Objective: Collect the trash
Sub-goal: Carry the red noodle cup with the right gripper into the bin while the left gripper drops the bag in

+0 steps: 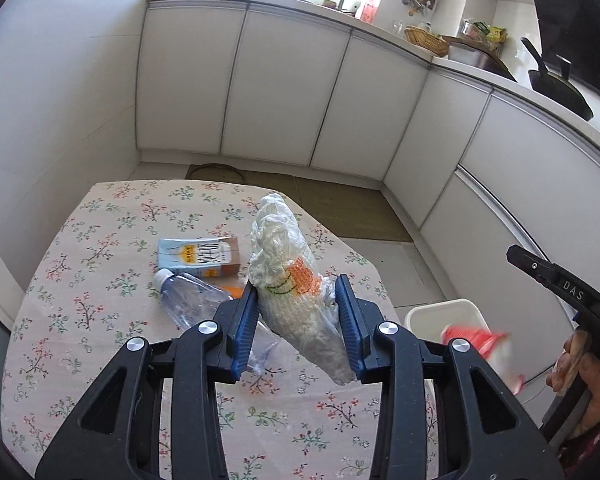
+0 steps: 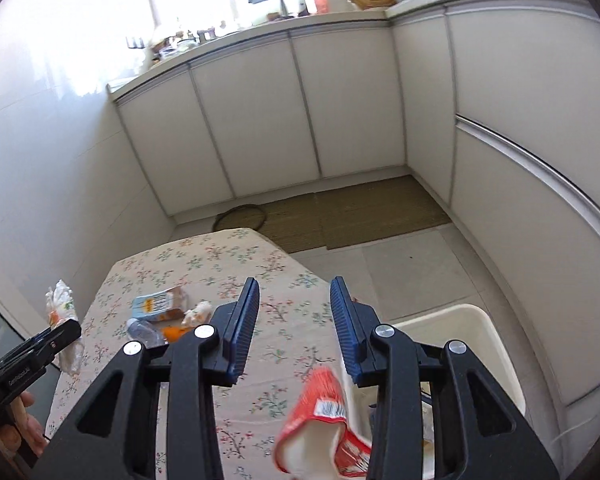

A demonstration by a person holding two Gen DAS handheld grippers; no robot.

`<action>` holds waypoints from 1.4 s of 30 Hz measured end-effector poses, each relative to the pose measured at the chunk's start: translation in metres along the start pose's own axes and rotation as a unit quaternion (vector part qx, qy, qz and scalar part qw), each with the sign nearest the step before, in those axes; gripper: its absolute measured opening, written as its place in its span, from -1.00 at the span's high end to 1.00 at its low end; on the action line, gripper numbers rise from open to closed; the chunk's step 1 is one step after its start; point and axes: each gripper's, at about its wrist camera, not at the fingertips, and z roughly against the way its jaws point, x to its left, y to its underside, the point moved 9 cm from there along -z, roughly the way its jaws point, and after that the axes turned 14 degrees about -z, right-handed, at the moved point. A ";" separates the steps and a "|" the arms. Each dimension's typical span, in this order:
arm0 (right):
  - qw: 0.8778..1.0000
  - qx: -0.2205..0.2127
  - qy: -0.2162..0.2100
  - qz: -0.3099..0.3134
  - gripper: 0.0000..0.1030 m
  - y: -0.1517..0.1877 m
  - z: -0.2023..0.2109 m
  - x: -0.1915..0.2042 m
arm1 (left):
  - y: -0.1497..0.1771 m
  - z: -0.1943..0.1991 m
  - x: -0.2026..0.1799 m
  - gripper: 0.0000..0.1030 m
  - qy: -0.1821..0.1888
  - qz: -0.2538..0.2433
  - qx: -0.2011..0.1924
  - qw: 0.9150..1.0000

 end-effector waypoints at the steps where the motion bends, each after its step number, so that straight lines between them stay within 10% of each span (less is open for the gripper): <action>1: 1.000 -0.002 0.011 -0.007 0.32 -0.002 0.000 -0.010 | 0.000 -0.003 -0.008 0.30 0.003 -0.008 0.002 1.000; 10: 0.996 -0.016 0.073 -0.044 0.29 -0.019 0.013 -0.090 | -0.003 -0.031 -0.067 0.30 0.053 -0.034 0.014 0.998; 22: 0.973 -0.113 0.178 -0.090 -0.88 -0.056 0.070 -0.193 | -0.012 -0.077 -0.210 0.30 0.176 -0.080 0.029 0.981; 35: 0.949 -0.146 0.251 -0.124 -0.88 -0.067 0.104 -0.267 | -0.009 -0.122 -0.310 0.23 0.237 -0.107 0.059 0.964; 42: 0.947 -0.144 0.260 -0.125 -0.88 -0.067 0.101 -0.269 | 0.000 -0.133 -0.306 -0.44 0.217 -0.102 0.081 0.968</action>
